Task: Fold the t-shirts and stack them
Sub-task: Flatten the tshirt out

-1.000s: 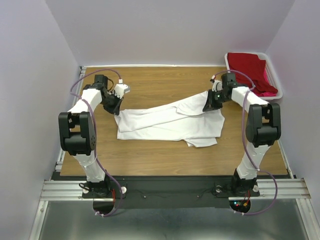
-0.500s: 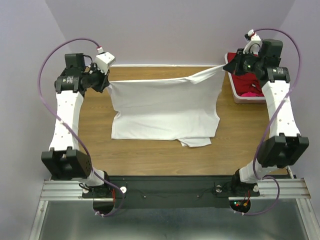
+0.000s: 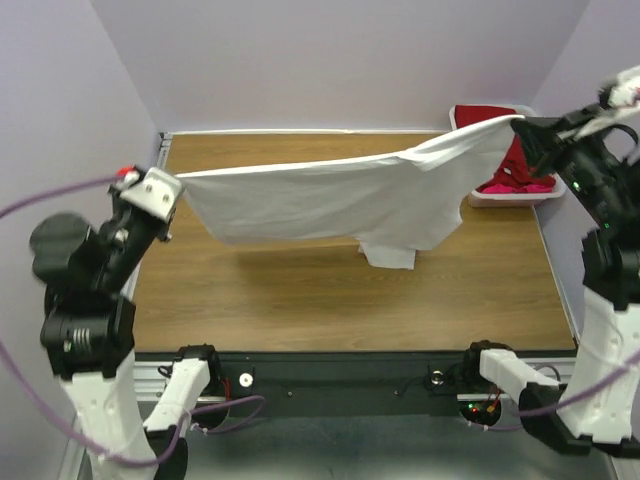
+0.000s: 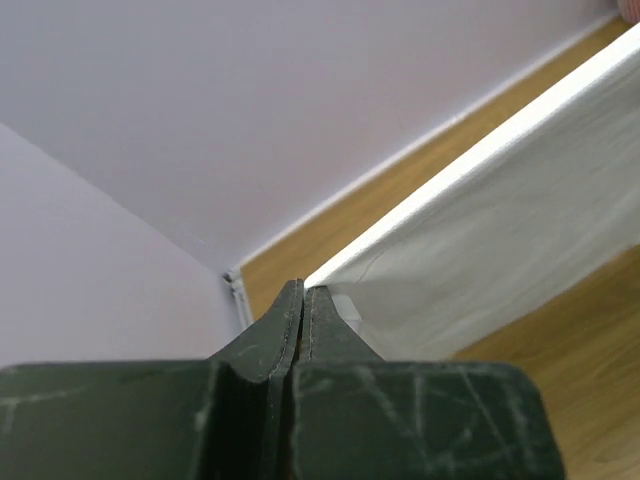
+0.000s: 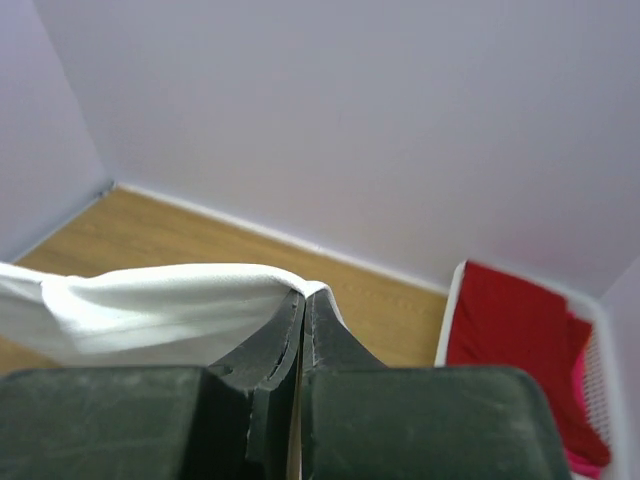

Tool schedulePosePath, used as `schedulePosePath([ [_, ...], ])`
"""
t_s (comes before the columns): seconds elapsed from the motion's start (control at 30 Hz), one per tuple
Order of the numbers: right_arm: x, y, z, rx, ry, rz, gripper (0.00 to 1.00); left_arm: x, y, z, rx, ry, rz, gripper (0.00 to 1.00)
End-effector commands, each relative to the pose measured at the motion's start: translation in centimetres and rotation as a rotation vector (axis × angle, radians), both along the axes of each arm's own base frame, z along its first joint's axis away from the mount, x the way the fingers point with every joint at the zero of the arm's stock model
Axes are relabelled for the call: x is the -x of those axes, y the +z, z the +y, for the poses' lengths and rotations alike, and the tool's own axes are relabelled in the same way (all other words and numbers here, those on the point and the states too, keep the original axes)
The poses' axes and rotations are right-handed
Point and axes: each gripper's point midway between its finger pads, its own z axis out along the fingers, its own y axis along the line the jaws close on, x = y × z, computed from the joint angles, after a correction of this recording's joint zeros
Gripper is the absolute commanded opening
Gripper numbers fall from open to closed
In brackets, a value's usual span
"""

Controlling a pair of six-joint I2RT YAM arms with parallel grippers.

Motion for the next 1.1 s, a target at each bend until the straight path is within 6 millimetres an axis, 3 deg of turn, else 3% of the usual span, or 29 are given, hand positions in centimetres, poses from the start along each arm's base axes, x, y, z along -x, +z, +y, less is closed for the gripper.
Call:
schedulePosePath([
  [0.0,6.7,7.2,-1.2,-0.011,-0.101,-0.242,0.00,3.6,3.3,0.3,-0.001,0.033,-0.155,0.00],
  [0.1,10.1,9.8,-1.0,-0.015,-0.106,-0.337,0.01,6.6,5.8,0.4,0.006,0.044,-0.248,0.00],
  [0.17,11.6,11.3,-0.8,-0.017,-0.102,-0.386,0.01,7.2,6.6,0.4,0.007,0.049,-0.263,0.00],
  [0.23,11.6,11.7,-0.7,-0.015,-0.095,-0.394,0.01,7.0,6.8,0.5,0.005,0.055,-0.254,0.00],
  [0.37,7.2,9.4,-0.6,-0.009,-0.067,-0.292,0.01,3.9,4.4,1.3,-0.007,0.088,-0.160,0.00],
  [0.5,0.8,4.6,0.1,-0.008,0.006,-0.124,0.01,0.0,0.0,1.8,-0.019,0.098,-0.020,0.00],
  [0.63,-5.6,-2.0,1.4,-0.058,0.112,0.063,0.01,-3.9,-6.6,1.7,-0.024,0.076,0.148,0.00],
  [0.73,-8.8,-6.4,1.6,-0.094,0.142,0.173,0.01,-6.2,-10.0,1.6,-0.038,0.058,0.213,0.00],
  [0.77,-10.5,-8.5,1.7,-0.109,0.151,0.228,0.01,-7.2,-12.8,1.6,-0.044,0.050,0.278,0.00],
  [0.83,-12.4,-10.6,1.8,-0.129,0.158,0.265,0.01,-9.0,-14.7,1.7,-0.046,0.044,0.302,0.00],
  [0.87,-14.3,-13.7,1.9,-0.149,0.157,0.339,0.01,-10.3,-17.5,1.7,-0.045,0.041,0.371,0.00],
  [0.93,-16.6,-16.5,1.9,-0.154,0.145,0.383,0.00,-12.4,-19.3,1.8,-0.043,0.041,0.401,0.00],
  [0.97,-17.6,-17.6,1.9,-0.158,0.142,0.405,0.01,-14.0,-21.8,1.9,-0.041,0.039,0.468,0.00],
  [1.0,-19.7,-20.6,2.1,-0.168,0.139,0.467,0.01,-15.0,-22.9,2.0,-0.043,0.040,0.493,0.00],
  [1.03,-20.7,-21.7,2.2,-0.173,0.138,0.489,0.01,-16.4,-23.2,2.2,-0.043,0.043,0.492,0.00],
  [1.07,-21.8,-21.7,2.4,-0.180,0.139,0.489,0.00,-18.0,-26.1,2.3,-0.042,0.042,0.565,0.00],
])
